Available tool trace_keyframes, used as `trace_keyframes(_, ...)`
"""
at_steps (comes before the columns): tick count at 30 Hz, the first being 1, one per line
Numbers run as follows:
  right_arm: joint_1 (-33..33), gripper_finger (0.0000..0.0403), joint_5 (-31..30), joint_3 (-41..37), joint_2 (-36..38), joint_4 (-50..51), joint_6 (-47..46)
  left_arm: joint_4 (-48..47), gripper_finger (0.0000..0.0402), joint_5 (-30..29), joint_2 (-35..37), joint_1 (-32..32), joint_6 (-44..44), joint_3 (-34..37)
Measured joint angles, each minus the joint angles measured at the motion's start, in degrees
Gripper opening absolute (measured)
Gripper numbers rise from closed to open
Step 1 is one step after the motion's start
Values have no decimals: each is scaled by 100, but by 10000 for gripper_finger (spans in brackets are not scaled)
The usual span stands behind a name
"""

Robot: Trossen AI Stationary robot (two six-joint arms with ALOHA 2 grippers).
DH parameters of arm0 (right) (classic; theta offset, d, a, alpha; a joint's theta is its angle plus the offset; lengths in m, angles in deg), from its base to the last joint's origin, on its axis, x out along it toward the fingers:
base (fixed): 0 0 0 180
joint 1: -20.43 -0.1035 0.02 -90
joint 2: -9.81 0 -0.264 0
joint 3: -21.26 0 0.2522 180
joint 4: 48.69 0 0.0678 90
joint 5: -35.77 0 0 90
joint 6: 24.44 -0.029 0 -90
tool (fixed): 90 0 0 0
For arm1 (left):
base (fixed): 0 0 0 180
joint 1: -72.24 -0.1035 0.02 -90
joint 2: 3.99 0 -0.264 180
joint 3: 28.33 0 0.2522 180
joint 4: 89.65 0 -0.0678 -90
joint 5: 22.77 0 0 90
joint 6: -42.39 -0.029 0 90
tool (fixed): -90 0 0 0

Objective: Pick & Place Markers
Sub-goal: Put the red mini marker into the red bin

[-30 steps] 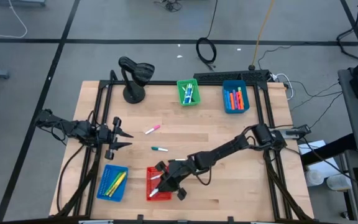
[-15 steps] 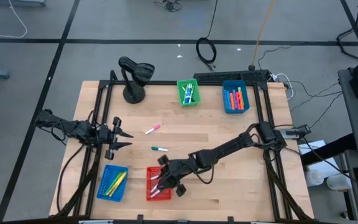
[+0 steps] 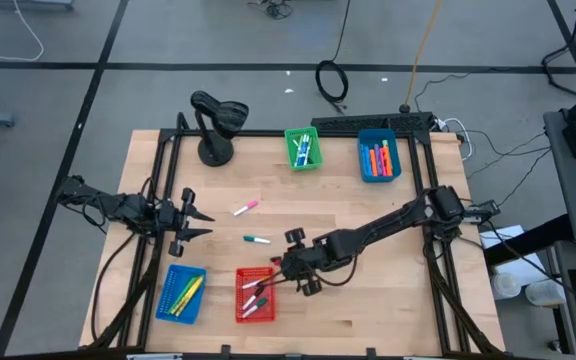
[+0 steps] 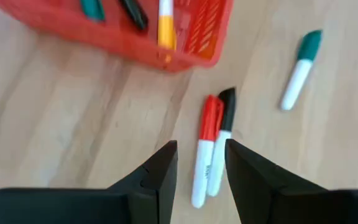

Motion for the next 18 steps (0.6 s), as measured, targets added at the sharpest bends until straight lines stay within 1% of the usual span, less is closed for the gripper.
trace_keyframes(3, 85, 119, 19, -444, -9, -608, 35, 1, 134, -1, 1, 0, 0, 0)
trace_keyframes(7, 249, 119, 37, -800, -4, -1094, -17, 1, 134, 1, -1, -1, 0, 0)
trace_keyframes(9, 342, 120, 261, -976, -4, -1321, -34, 2, 134, 1, -1, -1, 0, 0)
trace_keyframes(12, 426, 120, 591, -1273, -4, -1913, -125, 0, 134, 1, -1, 1, 0, 0)
trace_keyframes(14, 448, 119, 625, -1411, -4, -2224, -179, 2, 134, 1, -1, -1, 2, 0)
trace_keyframes(18, 410, 117, 613, -1516, -4, -2333, -179, 1, 134, -1, -1, -1, 0, 0)
